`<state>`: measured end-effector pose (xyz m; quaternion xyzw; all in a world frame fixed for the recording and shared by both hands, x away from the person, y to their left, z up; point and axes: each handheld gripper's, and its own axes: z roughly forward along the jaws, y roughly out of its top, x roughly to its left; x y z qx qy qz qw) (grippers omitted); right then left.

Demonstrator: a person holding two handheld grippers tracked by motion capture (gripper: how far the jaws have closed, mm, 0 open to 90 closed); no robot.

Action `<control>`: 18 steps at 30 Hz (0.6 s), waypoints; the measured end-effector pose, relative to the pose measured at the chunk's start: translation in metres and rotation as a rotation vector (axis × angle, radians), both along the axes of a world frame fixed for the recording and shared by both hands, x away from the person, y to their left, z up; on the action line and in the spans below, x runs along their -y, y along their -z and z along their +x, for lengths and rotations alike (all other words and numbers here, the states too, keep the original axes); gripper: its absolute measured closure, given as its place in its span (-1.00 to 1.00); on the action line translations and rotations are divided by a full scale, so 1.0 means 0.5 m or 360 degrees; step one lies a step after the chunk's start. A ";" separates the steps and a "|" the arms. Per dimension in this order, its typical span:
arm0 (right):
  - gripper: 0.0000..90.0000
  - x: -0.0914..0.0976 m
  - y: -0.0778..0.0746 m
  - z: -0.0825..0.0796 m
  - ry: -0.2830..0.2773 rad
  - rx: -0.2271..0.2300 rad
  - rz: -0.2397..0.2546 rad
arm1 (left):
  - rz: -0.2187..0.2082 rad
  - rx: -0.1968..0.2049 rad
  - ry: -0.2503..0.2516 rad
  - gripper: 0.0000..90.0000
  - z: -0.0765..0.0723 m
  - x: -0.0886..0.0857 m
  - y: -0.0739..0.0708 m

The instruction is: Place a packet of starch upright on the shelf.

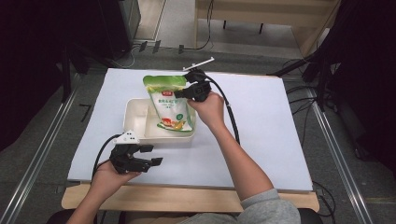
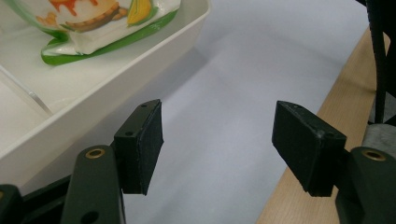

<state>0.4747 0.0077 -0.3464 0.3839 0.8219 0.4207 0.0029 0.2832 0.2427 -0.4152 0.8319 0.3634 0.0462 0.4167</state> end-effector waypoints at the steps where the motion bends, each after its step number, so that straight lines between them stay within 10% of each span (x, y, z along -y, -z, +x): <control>1: 0.95 0.006 0.004 0.001 0.0004 0.0009 -0.0004 | 0.0000 -0.0003 0.0003 -0.24 0.000 0.000 0.000; 12: 0.62 0.058 0.038 0.006 0.0027 -0.0047 -0.0025 | 0.0004 -0.0002 0.0003 -0.24 0.001 0.000 0.001; 18: 0.12 0.087 0.029 -0.009 0.0004 0.0104 -0.0017 | 0.0007 -0.0005 0.0002 -0.24 0.001 -0.001 0.000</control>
